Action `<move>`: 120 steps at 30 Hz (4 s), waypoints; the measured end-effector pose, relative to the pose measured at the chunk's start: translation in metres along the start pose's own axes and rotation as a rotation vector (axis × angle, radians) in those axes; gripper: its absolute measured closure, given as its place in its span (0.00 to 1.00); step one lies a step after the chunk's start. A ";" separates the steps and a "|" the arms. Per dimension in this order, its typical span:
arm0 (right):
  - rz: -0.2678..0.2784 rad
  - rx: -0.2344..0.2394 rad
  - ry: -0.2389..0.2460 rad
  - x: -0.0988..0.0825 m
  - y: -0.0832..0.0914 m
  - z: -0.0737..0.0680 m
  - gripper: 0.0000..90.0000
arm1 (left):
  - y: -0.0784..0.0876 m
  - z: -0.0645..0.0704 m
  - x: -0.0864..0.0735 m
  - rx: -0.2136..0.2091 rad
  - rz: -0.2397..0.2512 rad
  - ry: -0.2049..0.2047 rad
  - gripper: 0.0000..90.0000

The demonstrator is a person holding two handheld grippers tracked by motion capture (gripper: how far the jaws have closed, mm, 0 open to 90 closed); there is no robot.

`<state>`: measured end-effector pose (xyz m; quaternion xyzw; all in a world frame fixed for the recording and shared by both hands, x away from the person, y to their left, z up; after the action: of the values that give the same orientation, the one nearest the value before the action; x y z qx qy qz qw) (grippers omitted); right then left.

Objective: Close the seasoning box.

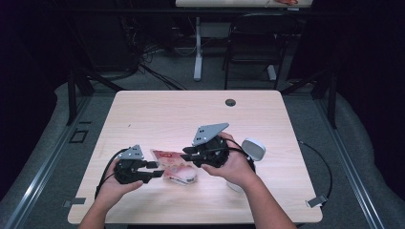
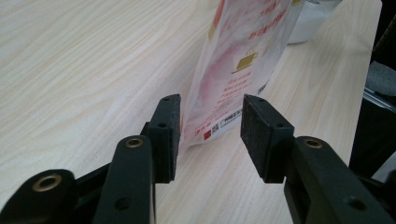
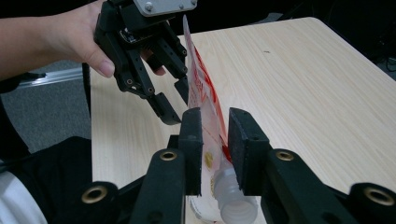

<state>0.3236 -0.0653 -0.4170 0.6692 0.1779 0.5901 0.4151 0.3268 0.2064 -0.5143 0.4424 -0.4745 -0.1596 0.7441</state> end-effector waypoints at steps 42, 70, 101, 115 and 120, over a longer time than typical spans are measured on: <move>0.121 -0.117 -0.199 -0.033 0.043 0.010 0.61 | 0.034 -0.017 -0.013 0.056 0.057 0.087 0.61; 0.157 -0.272 -0.331 -0.091 0.075 0.024 0.58 | 0.043 -0.027 -0.021 0.101 0.102 0.161 0.60; 0.136 -0.460 -0.512 -0.147 0.099 0.063 1.00 | 0.045 -0.030 -0.024 0.118 0.116 0.196 0.59; 0.113 -0.464 -0.557 -0.163 0.090 0.072 1.00 | 0.044 -0.030 -0.024 0.124 0.109 0.190 0.59; 0.112 -0.457 -0.556 -0.163 0.089 0.071 1.00 | 0.044 -0.030 -0.024 0.122 0.111 0.192 0.59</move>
<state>0.3285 -0.2613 -0.4509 0.7027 -0.1152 0.4318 0.5536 0.3325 0.2623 -0.4970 0.4731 -0.4336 -0.0459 0.7655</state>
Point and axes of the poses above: each handheld gripper's, and its own axes: y roughly backward along the jaws, x roughly out of its top, z roughly to its right, the point moved 1 cm from there along -y, roughly forward along the jaws, and after that the axes turned 14 degrees about -z, right-handed, at the moved point
